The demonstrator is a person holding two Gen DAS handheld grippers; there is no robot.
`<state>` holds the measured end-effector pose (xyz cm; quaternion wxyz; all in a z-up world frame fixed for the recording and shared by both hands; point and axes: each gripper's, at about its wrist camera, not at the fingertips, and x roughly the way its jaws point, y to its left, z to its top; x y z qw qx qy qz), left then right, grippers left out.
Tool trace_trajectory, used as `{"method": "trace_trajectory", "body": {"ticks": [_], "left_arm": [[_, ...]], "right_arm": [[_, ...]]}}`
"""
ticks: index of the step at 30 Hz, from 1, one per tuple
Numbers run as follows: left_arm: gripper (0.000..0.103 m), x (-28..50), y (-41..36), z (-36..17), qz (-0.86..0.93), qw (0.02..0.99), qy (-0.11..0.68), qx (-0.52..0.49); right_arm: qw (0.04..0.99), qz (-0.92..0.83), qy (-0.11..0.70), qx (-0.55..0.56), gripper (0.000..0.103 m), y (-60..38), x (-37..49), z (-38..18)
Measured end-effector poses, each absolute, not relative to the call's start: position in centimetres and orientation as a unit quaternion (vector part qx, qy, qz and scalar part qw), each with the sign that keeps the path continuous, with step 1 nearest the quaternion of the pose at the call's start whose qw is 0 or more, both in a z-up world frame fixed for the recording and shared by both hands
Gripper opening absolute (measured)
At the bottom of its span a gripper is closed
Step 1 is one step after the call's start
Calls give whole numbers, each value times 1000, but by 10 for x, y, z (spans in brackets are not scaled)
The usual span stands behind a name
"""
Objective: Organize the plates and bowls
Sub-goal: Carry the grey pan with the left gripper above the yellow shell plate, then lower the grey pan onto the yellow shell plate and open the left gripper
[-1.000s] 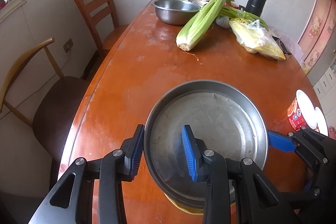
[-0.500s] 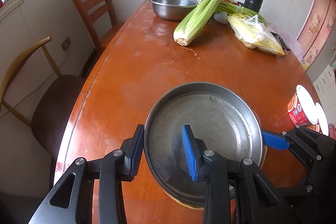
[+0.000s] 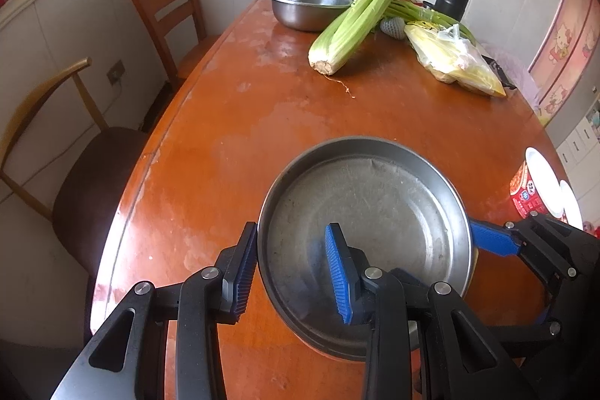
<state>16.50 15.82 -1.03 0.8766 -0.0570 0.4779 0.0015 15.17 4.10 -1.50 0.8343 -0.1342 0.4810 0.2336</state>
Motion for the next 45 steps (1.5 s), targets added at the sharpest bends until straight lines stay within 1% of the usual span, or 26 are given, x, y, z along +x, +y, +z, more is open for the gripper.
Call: {"method": "trace_trajectory", "body": {"ticks": [15, 18, 24, 26, 28, 32, 34, 35, 38, 45], "left_arm": [[36, 163, 158, -10, 2, 874, 482, -64], [38, 163, 161, -9, 2, 874, 481, -66], [39, 162, 162, -7, -1, 873, 482, -70], [40, 162, 162, -7, -3, 874, 481, -72], [45, 161, 164, -5, -2, 874, 480, -77], [46, 158, 171, 4, -9, 876, 473, -96], [59, 156, 176, 10, -15, 878, 466, -108], [60, 156, 177, 11, -15, 878, 465, -111], [60, 156, 182, 10, -20, 873, 471, -121], [61, 163, 185, -20, -31, 845, 508, -166]], "right_arm": [[841, 234, 468, -138, 60, 37, 146, -7], [843, 231, 466, -134, 60, 35, 146, -6], [847, 230, 463, -127, 60, 31, 147, -3], [847, 230, 463, -124, 60, 29, 147, -2], [848, 228, 462, -120, 60, 26, 148, 0], [852, 225, 462, -103, 61, 17, 150, 5], [854, 220, 462, -93, 61, 11, 151, 7], [855, 217, 464, -85, 61, 6, 152, 8], [856, 210, 469, -62, 63, -5, 156, 8], [845, 208, 493, -24, 64, -21, 164, -2]]}}
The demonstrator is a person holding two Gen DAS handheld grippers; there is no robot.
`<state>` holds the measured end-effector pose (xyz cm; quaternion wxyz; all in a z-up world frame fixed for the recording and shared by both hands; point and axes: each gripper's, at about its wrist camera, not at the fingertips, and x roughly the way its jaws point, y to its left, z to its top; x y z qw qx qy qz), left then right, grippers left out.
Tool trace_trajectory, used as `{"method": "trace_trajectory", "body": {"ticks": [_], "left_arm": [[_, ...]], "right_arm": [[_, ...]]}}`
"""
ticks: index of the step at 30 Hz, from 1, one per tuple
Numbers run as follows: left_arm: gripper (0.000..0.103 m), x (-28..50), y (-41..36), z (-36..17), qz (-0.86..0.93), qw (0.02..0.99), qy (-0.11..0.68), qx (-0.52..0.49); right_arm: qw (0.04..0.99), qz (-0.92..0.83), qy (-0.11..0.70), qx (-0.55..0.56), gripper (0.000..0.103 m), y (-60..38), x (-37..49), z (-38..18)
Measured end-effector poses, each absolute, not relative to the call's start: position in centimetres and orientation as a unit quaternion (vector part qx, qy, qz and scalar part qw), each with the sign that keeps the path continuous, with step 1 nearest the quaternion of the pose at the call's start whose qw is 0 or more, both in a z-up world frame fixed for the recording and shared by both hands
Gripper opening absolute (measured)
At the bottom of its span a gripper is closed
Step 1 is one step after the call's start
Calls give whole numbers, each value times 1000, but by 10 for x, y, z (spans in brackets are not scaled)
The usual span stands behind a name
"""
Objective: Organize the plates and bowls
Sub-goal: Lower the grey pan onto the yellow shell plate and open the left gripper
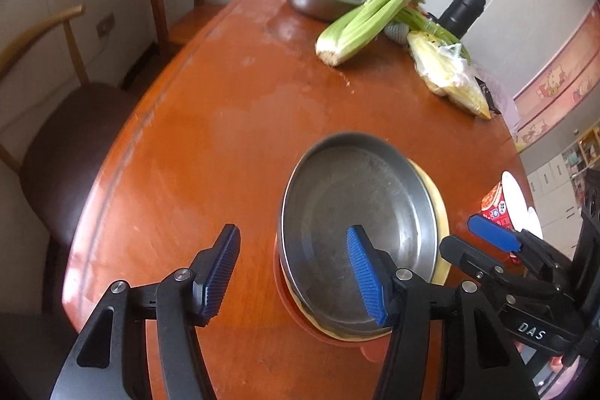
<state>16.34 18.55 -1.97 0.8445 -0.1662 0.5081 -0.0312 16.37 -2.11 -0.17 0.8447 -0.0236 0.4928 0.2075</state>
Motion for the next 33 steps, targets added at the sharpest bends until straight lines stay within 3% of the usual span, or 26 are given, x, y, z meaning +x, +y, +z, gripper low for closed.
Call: {"method": "trace_trajectory", "body": {"ticks": [33], "left_arm": [[62, 193, 124, -39, -73, 827, 541, -135]], "right_arm": [[826, 203, 525, -33, 64, -27, 170, -36]]}}
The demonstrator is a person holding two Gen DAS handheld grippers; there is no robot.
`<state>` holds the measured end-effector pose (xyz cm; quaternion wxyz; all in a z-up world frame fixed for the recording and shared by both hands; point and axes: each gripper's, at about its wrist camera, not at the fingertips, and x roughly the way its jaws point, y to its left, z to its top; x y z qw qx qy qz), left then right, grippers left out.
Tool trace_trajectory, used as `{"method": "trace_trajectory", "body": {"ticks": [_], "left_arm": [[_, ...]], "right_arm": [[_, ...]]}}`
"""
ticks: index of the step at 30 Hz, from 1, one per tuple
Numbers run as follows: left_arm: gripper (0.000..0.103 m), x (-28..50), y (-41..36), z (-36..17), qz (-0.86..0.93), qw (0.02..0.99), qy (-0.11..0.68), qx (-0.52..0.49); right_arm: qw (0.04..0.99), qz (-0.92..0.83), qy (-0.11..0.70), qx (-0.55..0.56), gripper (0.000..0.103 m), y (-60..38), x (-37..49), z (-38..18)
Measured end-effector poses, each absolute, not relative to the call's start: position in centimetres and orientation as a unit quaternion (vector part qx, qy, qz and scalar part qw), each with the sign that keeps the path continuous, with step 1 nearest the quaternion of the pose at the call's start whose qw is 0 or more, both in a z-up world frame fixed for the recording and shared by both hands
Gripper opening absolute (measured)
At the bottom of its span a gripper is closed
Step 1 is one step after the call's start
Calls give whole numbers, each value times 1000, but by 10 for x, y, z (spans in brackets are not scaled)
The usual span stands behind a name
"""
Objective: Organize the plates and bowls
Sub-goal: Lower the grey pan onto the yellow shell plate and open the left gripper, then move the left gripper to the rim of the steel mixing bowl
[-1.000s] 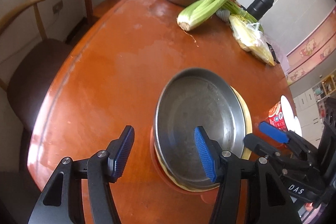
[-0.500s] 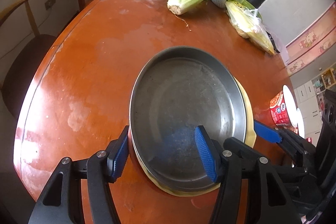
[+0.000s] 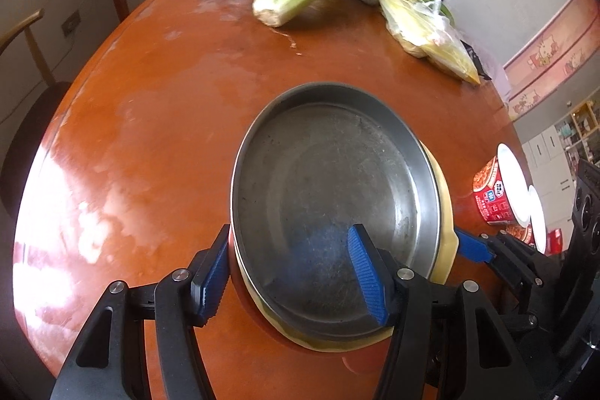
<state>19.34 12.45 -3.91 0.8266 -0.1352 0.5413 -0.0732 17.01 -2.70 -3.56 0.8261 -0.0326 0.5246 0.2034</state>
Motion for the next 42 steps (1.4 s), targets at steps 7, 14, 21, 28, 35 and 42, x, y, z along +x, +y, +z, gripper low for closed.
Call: {"method": "trace_trajectory", "body": {"ticks": [7, 14, 21, 28, 35, 42], "left_arm": [[63, 204, 109, -38, -81, 829, 539, -121], [63, 208, 101, -38, -89, 830, 538, -118], [63, 202, 108, -33, -73, 839, 528, -109], [63, 190, 117, -16, -52, 854, 506, -105], [63, 168, 104, 19, -46, 879, 466, -89], [63, 152, 60, 47, -68, 896, 437, -50]], "right_arm": [[833, 183, 522, -28, 64, -41, 175, -35], [835, 171, 523, -27, 64, -47, 176, -34], [839, 168, 517, -19, 64, -50, 174, -27], [854, 158, 496, -5, 64, -59, 165, -11], [883, 146, 447, -8, 65, -77, 143, 25], [909, 118, 399, -19, 65, -110, 120, 54]]}}
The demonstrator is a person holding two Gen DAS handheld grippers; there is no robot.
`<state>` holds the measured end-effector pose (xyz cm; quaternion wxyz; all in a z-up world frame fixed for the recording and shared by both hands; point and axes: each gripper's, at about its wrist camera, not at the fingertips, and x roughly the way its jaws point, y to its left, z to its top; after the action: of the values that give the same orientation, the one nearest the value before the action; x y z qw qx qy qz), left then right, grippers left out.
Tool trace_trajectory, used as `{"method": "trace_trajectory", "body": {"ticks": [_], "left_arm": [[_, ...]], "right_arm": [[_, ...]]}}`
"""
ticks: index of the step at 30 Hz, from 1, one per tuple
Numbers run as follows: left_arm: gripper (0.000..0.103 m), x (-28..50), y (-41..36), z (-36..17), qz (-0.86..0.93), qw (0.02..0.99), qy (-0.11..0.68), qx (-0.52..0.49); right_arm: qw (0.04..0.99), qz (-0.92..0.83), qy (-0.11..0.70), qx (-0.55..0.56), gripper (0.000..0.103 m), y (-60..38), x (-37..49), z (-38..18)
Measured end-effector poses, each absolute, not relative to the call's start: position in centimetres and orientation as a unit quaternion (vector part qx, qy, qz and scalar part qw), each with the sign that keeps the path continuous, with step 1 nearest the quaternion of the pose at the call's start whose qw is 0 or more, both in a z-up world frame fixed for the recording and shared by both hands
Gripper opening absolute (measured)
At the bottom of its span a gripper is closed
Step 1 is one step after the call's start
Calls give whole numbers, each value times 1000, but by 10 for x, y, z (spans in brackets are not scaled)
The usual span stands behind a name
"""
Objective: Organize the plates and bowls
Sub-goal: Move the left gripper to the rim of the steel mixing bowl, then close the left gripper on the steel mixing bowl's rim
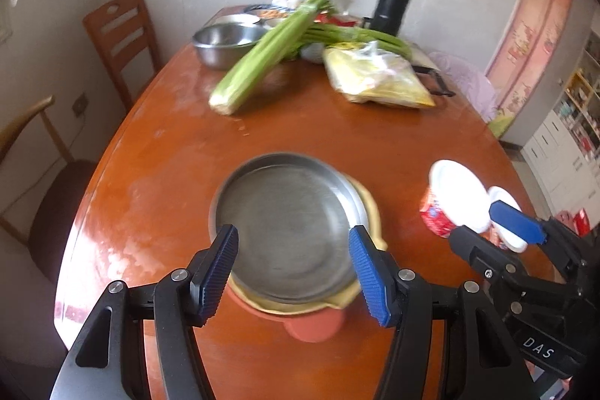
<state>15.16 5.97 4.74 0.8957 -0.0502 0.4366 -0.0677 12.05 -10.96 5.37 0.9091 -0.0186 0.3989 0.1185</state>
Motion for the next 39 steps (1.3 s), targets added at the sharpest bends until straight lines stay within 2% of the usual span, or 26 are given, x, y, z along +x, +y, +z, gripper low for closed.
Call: {"method": "trace_trajectory", "body": {"ticks": [7, 24, 39], "left_arm": [[67, 140, 11, 60, -90, 900, 426, -24], [67, 111, -92, 59, -152, 887, 436, 28], [67, 95, -142, 6, -189, 851, 489, 37]], "right_arm": [[922, 95, 374, -10, 66, -151, 101, 67], [931, 51, 362, 6, 69, -246, 59, 65], [907, 29, 419, 24, 69, -305, 34, 14]]}}
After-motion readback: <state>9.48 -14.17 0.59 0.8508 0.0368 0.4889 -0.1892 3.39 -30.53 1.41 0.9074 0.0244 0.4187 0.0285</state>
